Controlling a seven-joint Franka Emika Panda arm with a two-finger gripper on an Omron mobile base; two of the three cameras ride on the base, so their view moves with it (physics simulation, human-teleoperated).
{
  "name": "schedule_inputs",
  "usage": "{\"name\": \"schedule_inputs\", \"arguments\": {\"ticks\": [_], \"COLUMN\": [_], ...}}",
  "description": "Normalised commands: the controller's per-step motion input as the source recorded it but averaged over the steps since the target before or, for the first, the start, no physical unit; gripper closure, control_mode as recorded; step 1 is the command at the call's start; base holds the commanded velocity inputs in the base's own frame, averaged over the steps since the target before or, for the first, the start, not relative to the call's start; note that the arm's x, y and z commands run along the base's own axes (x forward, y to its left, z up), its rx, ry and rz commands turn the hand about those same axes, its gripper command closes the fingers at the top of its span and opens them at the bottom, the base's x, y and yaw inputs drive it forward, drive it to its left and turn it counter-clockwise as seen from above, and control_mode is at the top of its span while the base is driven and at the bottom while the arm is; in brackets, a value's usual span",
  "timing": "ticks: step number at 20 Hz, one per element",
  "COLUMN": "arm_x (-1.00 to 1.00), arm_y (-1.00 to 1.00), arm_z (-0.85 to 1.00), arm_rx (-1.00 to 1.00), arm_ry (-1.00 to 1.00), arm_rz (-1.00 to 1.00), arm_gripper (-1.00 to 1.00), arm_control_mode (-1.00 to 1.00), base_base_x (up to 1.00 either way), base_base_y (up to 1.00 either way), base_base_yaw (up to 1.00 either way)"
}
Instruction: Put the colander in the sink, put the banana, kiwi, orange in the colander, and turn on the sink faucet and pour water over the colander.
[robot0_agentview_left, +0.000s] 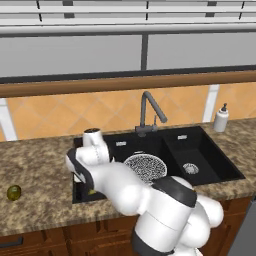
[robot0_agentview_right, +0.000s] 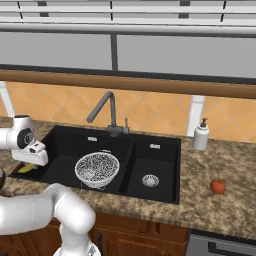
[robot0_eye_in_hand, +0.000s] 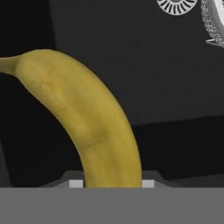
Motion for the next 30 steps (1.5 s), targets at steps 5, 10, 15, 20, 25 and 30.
{"name": "schedule_inputs", "arguments": {"ticks": [5,10,15,20,25,30], "arm_x": [0.16,0.17,0.16,0.14,0.08,0.04], "arm_y": [-0.34,-0.33,-0.36,-0.39,-0.45,-0.42], "arm_z": [0.0,0.0,-0.03,-0.05,-0.14,-0.22], "arm_rx": [0.0,0.0,0.0,0.0,0.0,0.0], "arm_ry": [0.0,0.0,0.0,0.0,0.0,0.0], "arm_rz": [-0.14,-0.14,-0.13,-0.13,-0.11,-0.1], "arm_gripper": [1.0,1.0,1.0,1.0,1.0,1.0], "arm_control_mode": [-1.0,-1.0,-1.0,-1.0,-1.0,-1.0], "base_base_x": [0.0,0.0,0.0,0.0,0.0,0.0], "base_base_y": [0.0,0.0,0.0,0.0,0.0,0.0], "base_base_yaw": [0.0,0.0,0.0,0.0,0.0,0.0]}}
